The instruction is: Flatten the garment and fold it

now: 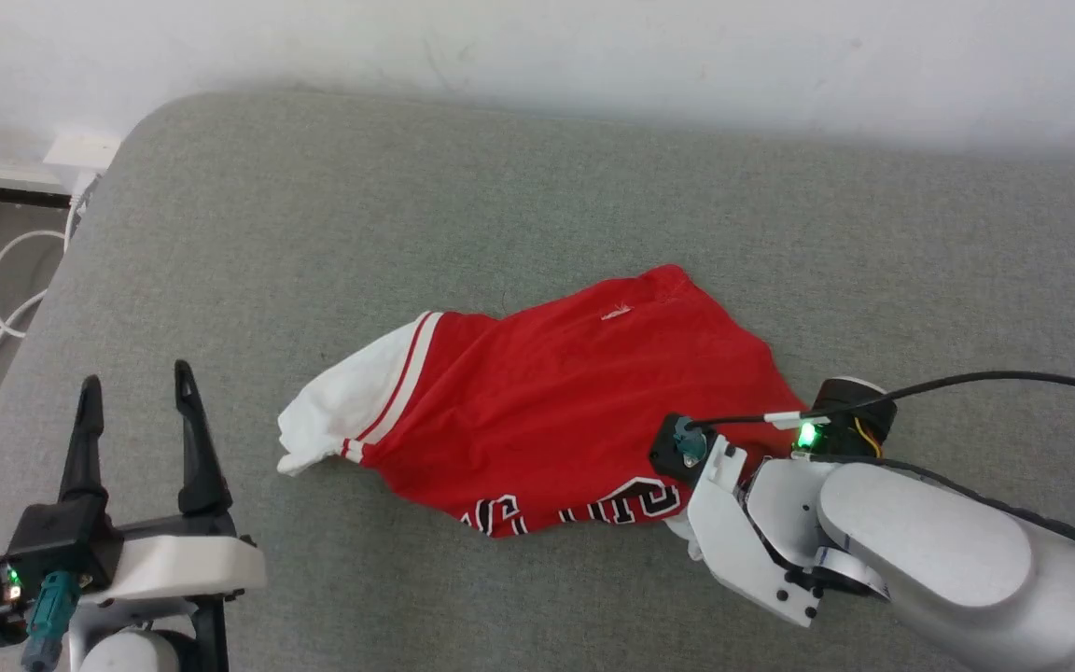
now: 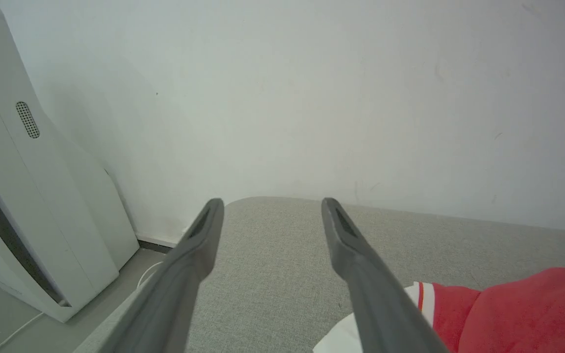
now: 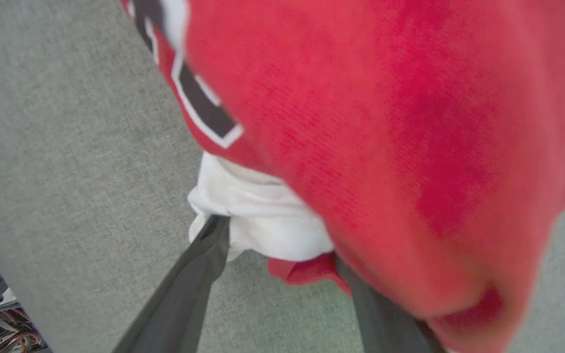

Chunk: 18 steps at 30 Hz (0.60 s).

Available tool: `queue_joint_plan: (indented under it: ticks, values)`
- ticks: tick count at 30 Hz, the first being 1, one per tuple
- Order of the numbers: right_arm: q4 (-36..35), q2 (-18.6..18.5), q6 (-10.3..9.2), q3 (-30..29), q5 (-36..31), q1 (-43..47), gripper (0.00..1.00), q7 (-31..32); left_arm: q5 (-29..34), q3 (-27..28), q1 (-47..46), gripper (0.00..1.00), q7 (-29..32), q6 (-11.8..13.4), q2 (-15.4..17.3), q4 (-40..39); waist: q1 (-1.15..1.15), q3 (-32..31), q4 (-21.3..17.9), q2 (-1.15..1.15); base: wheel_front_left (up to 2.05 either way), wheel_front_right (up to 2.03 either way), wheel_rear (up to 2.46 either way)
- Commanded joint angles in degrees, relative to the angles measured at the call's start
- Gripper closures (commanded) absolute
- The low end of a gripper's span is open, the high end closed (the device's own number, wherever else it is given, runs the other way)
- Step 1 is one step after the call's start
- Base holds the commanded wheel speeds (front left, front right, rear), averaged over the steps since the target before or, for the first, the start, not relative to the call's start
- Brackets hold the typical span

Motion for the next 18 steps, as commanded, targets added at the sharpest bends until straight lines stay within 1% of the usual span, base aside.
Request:
queue_joint_plan:
  ticks: [1,3,5,8,11,13,18]
  values:
    - [1.0,0.1,0.02,1.4,-0.4,2.9,1.00,-0.3,0.6,0.7,-0.9,0.00,-0.3,-0.4,-0.5,0.3,0.01,-0.1,-0.3,0.00,0.00,0.00,0.00]
    - [0.7,-0.4,0.02,1.4,-0.7,2.3,1.00,-2.2,0.9,1.5,-0.8,0.00,-0.3,-0.8,-0.7,0.6,0.01,-0.5,-0.9,0.00,0.00,0.00,0.00]
    - [0.2,-1.0,0.02,1.4,-0.4,1.2,1.00,-5.6,1.3,2.1,-0.6,0.00,-0.3,-1.3,-1.0,1.0,0.01,-1.2,-1.5,0.00,0.00,0.00,0.00]
    - [-1.2,-3.4,0.02,1.4,0.6,-0.5,1.00,-11.4,1.8,2.7,0.0,0.00,-0.3,-2.0,-1.3,1.3,0.01,-2.7,-2.5,0.00,0.00,0.00,0.00]
    - [-3.1,-7.5,0.02,0.9,1.2,-1.6,1.00,-16.2,2.3,3.5,1.1,0.00,-0.3,-2.3,-1.5,1.1,0.01,-4.1,-3.9,0.00,0.00,0.00,0.00]
    - [-4.2,-10.7,0.02,-0.5,1.9,-1.4,1.00,-18.1,2.5,4.1,1.8,0.00,-0.3,-2.4,-1.6,1.1,0.01,-5.0,-5.0,0.00,0.00,0.00,0.00]
    - [-5.1,-19.1,0.02,-5.4,3.2,1.8,1.00,-19.4,3.0,4.5,2.5,0.00,-0.3,-3.1,-2.0,1.0,0.01,-5.9,-6.7,0.00,0.00,0.00,0.00]
